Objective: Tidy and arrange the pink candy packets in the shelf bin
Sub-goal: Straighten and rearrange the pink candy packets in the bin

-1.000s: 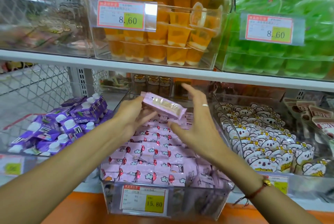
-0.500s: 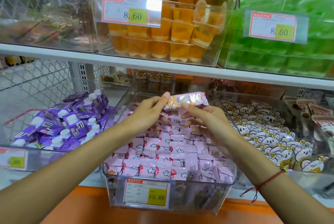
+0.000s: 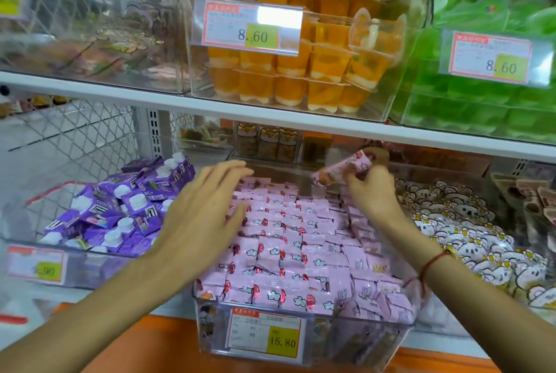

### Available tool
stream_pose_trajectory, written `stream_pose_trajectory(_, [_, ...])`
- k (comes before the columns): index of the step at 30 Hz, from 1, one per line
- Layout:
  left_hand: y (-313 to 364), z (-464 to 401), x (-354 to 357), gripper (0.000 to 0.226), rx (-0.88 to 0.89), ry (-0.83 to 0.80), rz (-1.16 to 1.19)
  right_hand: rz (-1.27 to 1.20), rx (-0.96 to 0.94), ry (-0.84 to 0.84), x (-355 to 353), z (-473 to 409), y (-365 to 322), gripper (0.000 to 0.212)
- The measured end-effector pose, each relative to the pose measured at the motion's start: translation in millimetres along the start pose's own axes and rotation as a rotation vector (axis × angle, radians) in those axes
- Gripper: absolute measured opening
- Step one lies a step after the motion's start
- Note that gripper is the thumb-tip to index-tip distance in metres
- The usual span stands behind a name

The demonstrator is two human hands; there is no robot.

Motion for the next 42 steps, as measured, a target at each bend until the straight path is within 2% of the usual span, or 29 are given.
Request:
stream_pose_trajectory(3, [-29.7,24.5,-3.9,0.047,-0.133,-0.037,0.162,0.121,-0.153,-0.165,28.1,-12.3,-15.1,0.028])
stream_pose_trajectory(6, [-44.1,44.3,2.6,0.04,-0.253,-0.115,0.323,0.279,-0.289,-0.311,54.9,-18.7,-27.1,0.035])
stream_pose_trajectory(9, [-45.3,53.2,7.4,0.038,-0.286,-0.137,0.427,0.433,-0.338,-0.271,62.6,-26.6,-36.9,0.037])
stream_pose_trajectory(12, [-44.5,54.4,8.9,0.038,-0.298,-0.124,0.483,0.532,-0.351,-0.246,68.7,-28.0,-45.5,0.031])
stream_pose_trajectory(16, [-45.1,55.0,13.2,0.037,-0.303,-0.144,0.487,0.626,-0.469,-0.274,71.5,-15.3,-55.6,0.027])
stream_pose_trajectory(20, [-45.8,55.2,14.2,0.039,-0.29,-0.139,0.482,0.658,-0.587,-0.18,59.1,-0.6,-55.8,0.023])
stream_pose_trajectory(25, [-46.1,53.6,16.1,0.035,-0.279,-0.139,0.504,0.619,-0.487,-0.17,58.3,-9.5,-44.7,0.026])
stream_pose_trajectory(28, [-47.1,51.9,17.9,0.034,-0.291,-0.151,0.513,0.547,-0.396,-0.276,70.2,-23.7,-47.1,0.027])
stream_pose_trajectory(32, [-49.8,52.0,18.6,0.032,-0.311,-0.139,0.519,0.351,-0.37,-0.431,96.6,-14.8,-55.0,0.016])
stream_pose_trajectory(35, [-50.5,52.9,18.7,0.035,-0.312,-0.132,0.53,0.384,-0.473,-0.345,89.0,-12.5,-57.6,0.018])
stream_pose_trajectory(37, [-49.9,53.5,18.8,0.036,-0.31,-0.129,0.555,0.452,-0.468,-0.315,83.0,-17.4,-50.2,0.027])
stream_pose_trajectory(39, [-49.3,53.3,19.9,0.037,-0.307,-0.137,0.571,0.474,-0.424,-0.365,86.0,-20.3,-41.7,0.03])
stream_pose_trajectory(42, [-49.9,53.1,20.3,0.038,-0.3,-0.138,0.575,0.286,-0.226,-0.446,88.6,-23.1,-22.4,0.027])
Point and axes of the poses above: each hand's wrist, its own z-axis away from the middle knuckle, its own x-axis out of the palm, y = z × x, the point moved 9 cm from there along -z, towards the middle knuckle, and after that the axes turned 3 degrees about -y, right-handed, at the moved point
